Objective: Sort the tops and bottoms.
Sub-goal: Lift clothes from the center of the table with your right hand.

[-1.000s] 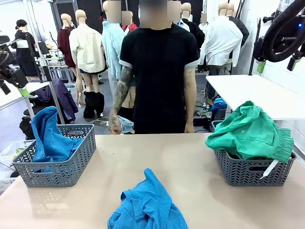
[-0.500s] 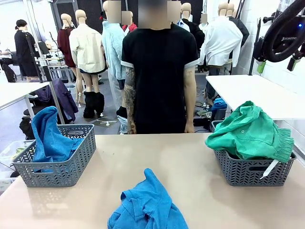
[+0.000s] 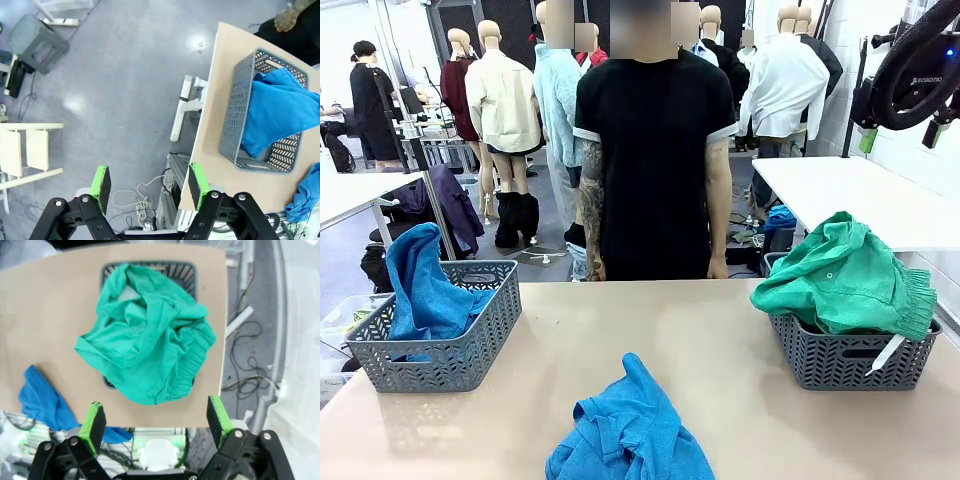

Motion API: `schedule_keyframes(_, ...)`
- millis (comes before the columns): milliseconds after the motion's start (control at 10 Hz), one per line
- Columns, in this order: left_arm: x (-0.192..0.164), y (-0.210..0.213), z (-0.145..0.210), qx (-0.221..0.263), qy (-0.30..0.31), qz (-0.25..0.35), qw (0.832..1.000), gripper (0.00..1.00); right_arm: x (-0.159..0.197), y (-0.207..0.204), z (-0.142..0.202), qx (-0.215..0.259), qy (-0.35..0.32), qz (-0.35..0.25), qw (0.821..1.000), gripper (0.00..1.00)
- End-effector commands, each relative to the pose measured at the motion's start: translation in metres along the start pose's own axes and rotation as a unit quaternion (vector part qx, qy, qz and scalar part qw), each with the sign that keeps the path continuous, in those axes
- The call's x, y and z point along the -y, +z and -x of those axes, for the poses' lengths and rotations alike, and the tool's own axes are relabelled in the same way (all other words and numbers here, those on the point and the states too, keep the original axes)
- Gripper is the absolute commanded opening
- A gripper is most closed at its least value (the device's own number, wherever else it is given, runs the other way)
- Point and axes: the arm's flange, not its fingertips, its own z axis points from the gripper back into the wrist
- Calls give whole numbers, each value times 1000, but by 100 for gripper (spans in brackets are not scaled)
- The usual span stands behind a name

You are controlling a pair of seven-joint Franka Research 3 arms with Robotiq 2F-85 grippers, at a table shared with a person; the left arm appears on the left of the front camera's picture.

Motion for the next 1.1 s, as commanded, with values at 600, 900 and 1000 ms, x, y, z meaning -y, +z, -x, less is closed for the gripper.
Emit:
schedule_keyframes(600, 14, 5, -1, -1, -13, -17, 1000, 81, -232, 4, -11, -109, 468, 18, 877, 100)
schedule_keyframes(900, 14, 5, -1, -1, -13, -17, 1000, 81, -270, -41, 48, -62, 512, -11, 856, 100)
schedule_keyframes(1000, 14, 5, -1, -1, -13, -17, 1000, 81, -279, -24, 12, -118, 498, -10, 859, 100)
